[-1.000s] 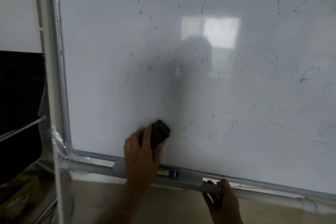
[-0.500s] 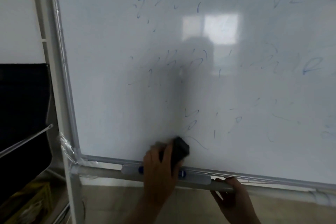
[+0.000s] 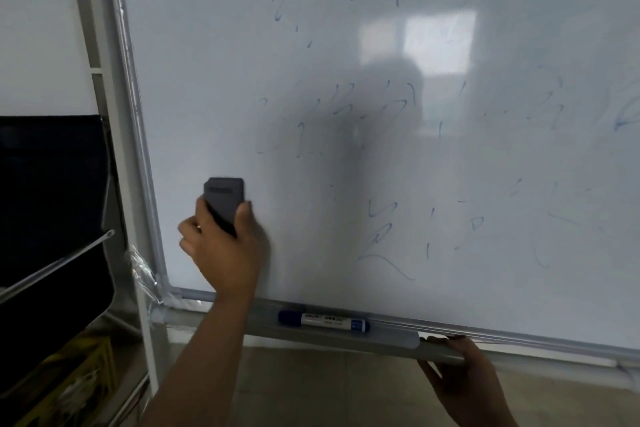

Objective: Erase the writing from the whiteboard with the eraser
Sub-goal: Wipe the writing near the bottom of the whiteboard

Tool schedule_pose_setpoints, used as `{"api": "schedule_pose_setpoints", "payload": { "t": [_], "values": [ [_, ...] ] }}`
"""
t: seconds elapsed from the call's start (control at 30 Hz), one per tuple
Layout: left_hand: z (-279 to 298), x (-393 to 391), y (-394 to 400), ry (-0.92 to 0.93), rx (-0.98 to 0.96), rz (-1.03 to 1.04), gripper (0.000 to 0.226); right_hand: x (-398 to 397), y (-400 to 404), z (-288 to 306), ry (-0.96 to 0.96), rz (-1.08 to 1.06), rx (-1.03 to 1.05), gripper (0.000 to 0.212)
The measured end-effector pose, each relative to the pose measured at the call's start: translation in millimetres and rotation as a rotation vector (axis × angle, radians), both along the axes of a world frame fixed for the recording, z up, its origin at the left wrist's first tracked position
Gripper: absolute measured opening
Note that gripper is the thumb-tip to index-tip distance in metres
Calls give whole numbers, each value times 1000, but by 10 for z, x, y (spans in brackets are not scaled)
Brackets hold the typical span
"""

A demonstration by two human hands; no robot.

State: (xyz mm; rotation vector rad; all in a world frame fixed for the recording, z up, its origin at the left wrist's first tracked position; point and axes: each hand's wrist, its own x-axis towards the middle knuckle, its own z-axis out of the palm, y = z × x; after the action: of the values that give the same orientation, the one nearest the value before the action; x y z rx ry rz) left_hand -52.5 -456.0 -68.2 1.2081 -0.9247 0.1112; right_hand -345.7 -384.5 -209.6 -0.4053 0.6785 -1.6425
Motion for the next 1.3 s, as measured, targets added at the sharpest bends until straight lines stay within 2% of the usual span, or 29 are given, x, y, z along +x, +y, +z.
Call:
{"api": "schedule_pose_setpoints", "payload": {
  "t": [0.1, 0.23, 0.4, 0.5, 0.57, 0.63, 0.67, 0.83, 0.9, 0.97, 1.1, 1.17, 1.23, 1.3],
  "values": [
    [-297, -265, 98, -161, -9, -102, 64, -27, -13, -43, 13, -5, -18, 24],
    [-566, -557, 205, -450, -19, -206, 58, -54, -43, -76, 25, -38, -27, 45],
    [-751, -702, 188, -798, -72, -222, 54, 5, 7, -3, 1, -1, -25, 23],
    [-813, -815, 193, -1156, -157, -170, 53, 9, 36, -9, -17, 6, -38, 24],
    [-807, -889, 224, -1293, -183, -161, 52, 7, 39, 6, -17, -6, -35, 26],
    [-806, -910, 205, -1249, -184, -152, 53, 5, 43, 19, -16, -10, -34, 27],
    [-803, -894, 190, -1166, -165, -141, 53, 2, 35, 11, -10, -10, -31, 27],
    [-569, -792, 146, -362, -25, -142, 59, 14, 9, -10, -12, -13, -42, 28],
    [-562, -878, 161, -258, -24, -151, 61, 7, 13, -15, 6, -19, -46, 28],
    [-698, -1048, 202, -403, -53, -150, 59, 1, 9, -32, 11, -26, -35, 25],
    [-973, -1328, 255, -923, -99, -232, 57, -23, -8, -56, 7, -32, -20, 4],
    [-1005, -1340, 259, -1147, -137, -287, 55, -37, -28, -77, 13, -35, -21, 4],
    [-1004, -1319, 250, -1213, -145, -283, 54, -41, -45, -99, 19, -28, -25, 6],
    [-1000, -1293, 258, -1063, -111, -250, 56, -43, -59, -113, 24, -15, -38, 24]
  ]
}}
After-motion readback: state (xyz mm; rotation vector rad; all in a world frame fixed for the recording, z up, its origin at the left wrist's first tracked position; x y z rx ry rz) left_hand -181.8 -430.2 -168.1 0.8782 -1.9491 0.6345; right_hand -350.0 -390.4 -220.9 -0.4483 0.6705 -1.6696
